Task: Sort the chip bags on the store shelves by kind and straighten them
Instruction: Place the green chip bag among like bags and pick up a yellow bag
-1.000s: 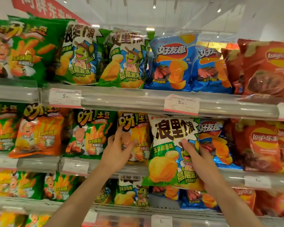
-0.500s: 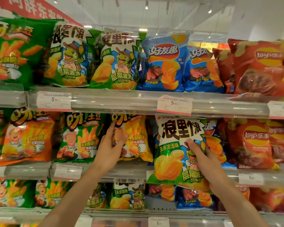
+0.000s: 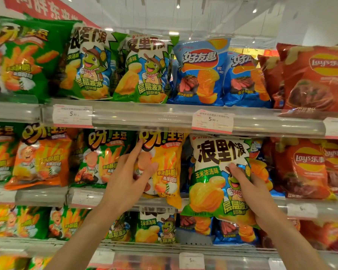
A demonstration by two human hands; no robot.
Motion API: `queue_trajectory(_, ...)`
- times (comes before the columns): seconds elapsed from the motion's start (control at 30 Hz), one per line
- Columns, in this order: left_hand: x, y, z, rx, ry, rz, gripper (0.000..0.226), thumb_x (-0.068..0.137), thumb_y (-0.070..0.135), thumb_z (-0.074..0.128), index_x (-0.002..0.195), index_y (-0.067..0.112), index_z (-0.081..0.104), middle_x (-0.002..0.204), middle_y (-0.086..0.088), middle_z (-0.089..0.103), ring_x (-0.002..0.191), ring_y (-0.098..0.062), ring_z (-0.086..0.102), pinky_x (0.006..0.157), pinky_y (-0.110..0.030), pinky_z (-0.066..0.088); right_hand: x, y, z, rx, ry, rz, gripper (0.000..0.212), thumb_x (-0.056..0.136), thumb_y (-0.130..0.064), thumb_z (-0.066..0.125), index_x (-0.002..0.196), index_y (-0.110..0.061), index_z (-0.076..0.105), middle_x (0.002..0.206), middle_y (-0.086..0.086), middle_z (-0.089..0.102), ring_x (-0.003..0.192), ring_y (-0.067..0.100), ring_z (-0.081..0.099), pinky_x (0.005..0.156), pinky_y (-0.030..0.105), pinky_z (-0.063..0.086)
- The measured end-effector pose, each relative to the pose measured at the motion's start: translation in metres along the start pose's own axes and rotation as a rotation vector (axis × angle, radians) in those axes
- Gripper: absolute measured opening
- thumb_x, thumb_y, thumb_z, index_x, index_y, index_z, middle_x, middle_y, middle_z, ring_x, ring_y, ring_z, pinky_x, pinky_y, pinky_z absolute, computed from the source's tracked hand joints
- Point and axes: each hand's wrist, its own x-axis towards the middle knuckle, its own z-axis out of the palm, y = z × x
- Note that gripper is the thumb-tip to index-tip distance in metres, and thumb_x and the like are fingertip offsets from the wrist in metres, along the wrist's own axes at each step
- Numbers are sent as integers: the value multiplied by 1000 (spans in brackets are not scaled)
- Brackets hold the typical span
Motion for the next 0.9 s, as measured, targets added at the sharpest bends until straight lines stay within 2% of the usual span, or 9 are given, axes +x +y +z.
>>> queue_trajectory(0.07, -9, -2, -13, 48, 36, 13, 73, 91, 62, 52, 153, 56, 13, 128, 15, 41, 75, 15, 56, 70, -9, 42, 0, -2, 10, -14, -7, -12, 40, 80, -65, 69, 109, -38, 67, 102, -4, 78, 94, 22, 75, 89, 48, 59)
queue_trajectory(0.17, -22, -10, -35, 77, 87, 0, 72, 89, 62, 53, 149, 63, 12, 126, 13, 44, 71, -9, 64, 67, -17, 44, -1, -8, 32, -47, -23, -36, 40, 83, -64, 66, 111, -35, 66, 99, -6, 77, 91, 17, 74, 86, 42, 59)
queue_trajectory(0.27, -33, -21, -56, 95, 113, -45, 72, 88, 62, 53, 147, 66, 12, 121, 8, 45, 66, -12, 64, 68, -30, 55, 1, -14, 62, -101, -31, -83, 45, 85, -66, 61, 112, -31, 62, 97, -10, 72, 89, 10, 69, 79, 35, 57)
queue_trajectory(0.33, -40, -28, -69, 110, 124, -64, 72, 88, 63, 53, 146, 67, 10, 122, 5, 44, 65, -12, 64, 73, -39, 58, 7, -15, 83, -123, -24, -93, 52, 82, -73, 59, 114, -33, 61, 101, -9, 71, 95, 15, 68, 87, 41, 56)
queue_trajectory(0.47, -50, -41, -89, 164, 156, -62, 72, 90, 64, 51, 148, 66, 9, 129, 9, 41, 70, -9, 63, 78, -37, 56, 18, -19, 120, -122, -75, -89, 72, 74, -83, 55, 127, -33, 55, 118, -5, 69, 112, 24, 64, 104, 49, 49)
queue_trajectory(0.53, -54, -45, -97, 173, 178, -61, 72, 90, 64, 51, 148, 65, 9, 128, 10, 41, 69, -7, 61, 74, -33, 54, 25, -20, 136, -130, -92, -109, 78, 83, -77, 53, 141, -25, 46, 126, -5, 62, 123, 25, 58, 108, 42, 43)
queue_trajectory(0.6, -57, -48, -103, 176, 184, -65, 72, 90, 64, 51, 148, 66, 8, 129, 10, 42, 69, -8, 62, 71, -32, 54, 29, -22, 149, -135, -87, -135, 72, 94, -62, 52, 146, -14, 40, 128, -2, 56, 126, 25, 52, 100, 33, 38)
queue_trajectory(0.77, -60, -54, -112, 156, 183, -62, 72, 90, 64, 52, 147, 67, 9, 130, 11, 42, 80, -9, 64, 77, -37, 57, 35, -26, 166, -151, -96, -158, 71, 100, -55, 47, 152, -11, 29, 144, 9, 50, 135, 30, 45, 100, 34, 34)
queue_trajectory(0.9, -58, -59, -113, 134, 179, -54, 73, 90, 63, 53, 148, 65, 10, 125, 14, 42, 74, -6, 62, 75, -35, 56, 39, -22, 172, -196, -66, -190, 71, 101, -53, 47, 151, -6, 28, 146, 13, 50, 134, 33, 47, 104, 36, 37)
